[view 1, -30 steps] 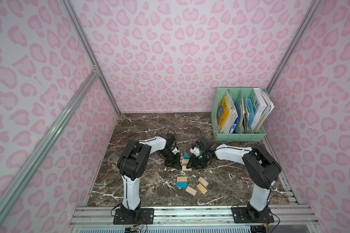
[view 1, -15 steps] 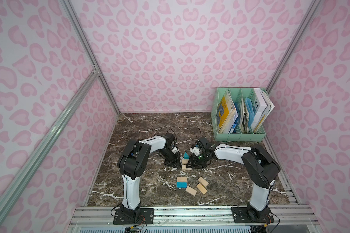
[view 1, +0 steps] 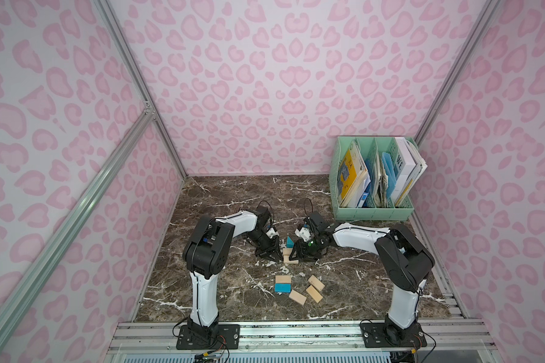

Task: Assemble a carrot with building blocks
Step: Assemble the building block at the center of the board.

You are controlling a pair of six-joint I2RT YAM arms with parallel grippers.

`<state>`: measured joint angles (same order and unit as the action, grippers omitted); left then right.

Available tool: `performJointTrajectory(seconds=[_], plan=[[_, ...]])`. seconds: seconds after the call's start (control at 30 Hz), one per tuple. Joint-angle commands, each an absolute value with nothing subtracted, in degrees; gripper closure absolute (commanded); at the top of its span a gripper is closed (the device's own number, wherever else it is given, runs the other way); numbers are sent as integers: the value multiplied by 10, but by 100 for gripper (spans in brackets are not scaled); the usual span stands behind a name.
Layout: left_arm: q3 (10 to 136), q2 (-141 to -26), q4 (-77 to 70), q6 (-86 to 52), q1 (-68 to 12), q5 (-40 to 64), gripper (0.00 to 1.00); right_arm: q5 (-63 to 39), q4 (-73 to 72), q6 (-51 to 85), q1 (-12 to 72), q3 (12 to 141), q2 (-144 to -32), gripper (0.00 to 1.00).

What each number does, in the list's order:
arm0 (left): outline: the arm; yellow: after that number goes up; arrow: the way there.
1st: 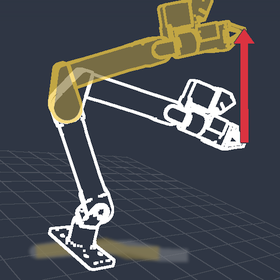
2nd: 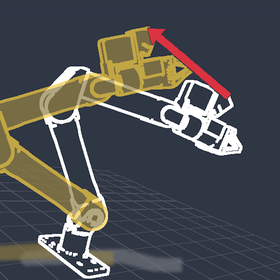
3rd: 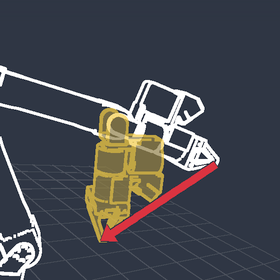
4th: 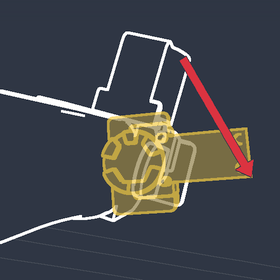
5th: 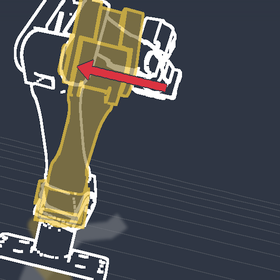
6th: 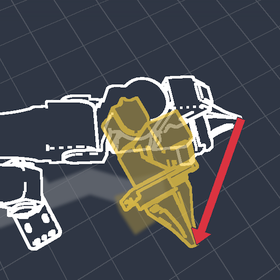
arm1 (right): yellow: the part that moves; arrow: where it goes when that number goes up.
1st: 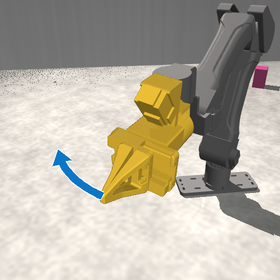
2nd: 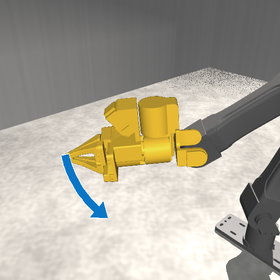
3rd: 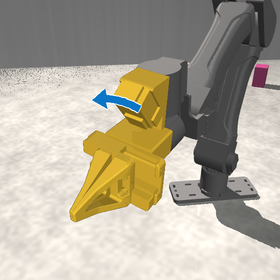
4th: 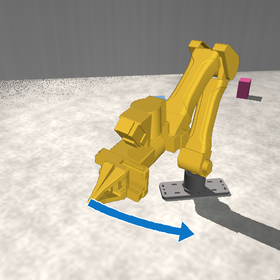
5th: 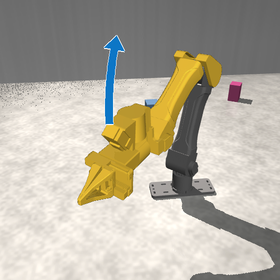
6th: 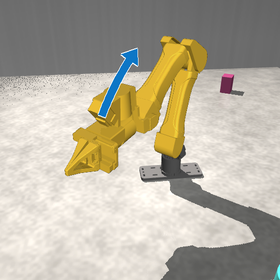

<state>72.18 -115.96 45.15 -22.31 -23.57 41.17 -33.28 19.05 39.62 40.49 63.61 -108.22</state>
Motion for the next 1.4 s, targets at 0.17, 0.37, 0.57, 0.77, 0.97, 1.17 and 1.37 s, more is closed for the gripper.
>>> performJointTrajectory(seconds=[0.17,0.37,0.57,0.77,0.97,1.17,1.37], plan=[[717,-1163,462,-208,-233,400,73,-338,184,390,405,644,-1084,41],[713,-1162,466,-207,-227,395,72,-337,188,389,405,647,-1085,39],[717,-1162,476,-206,-223,386,70,-337,190,390,405,641,-1079,41],[721,-1164,482,-204,-220,382,64,-334,189,391,405,636,-1073,42],[722,-1162,488,-203,-215,375,63,-333,189,393,405,635,-1070,42],[716,-1127,507,-197,-206,362,63,-324,224,383,404,632,-1039,42],[721,-1068,559,-172,-201,333,62,-305,283,380,397,593,-952,41]])
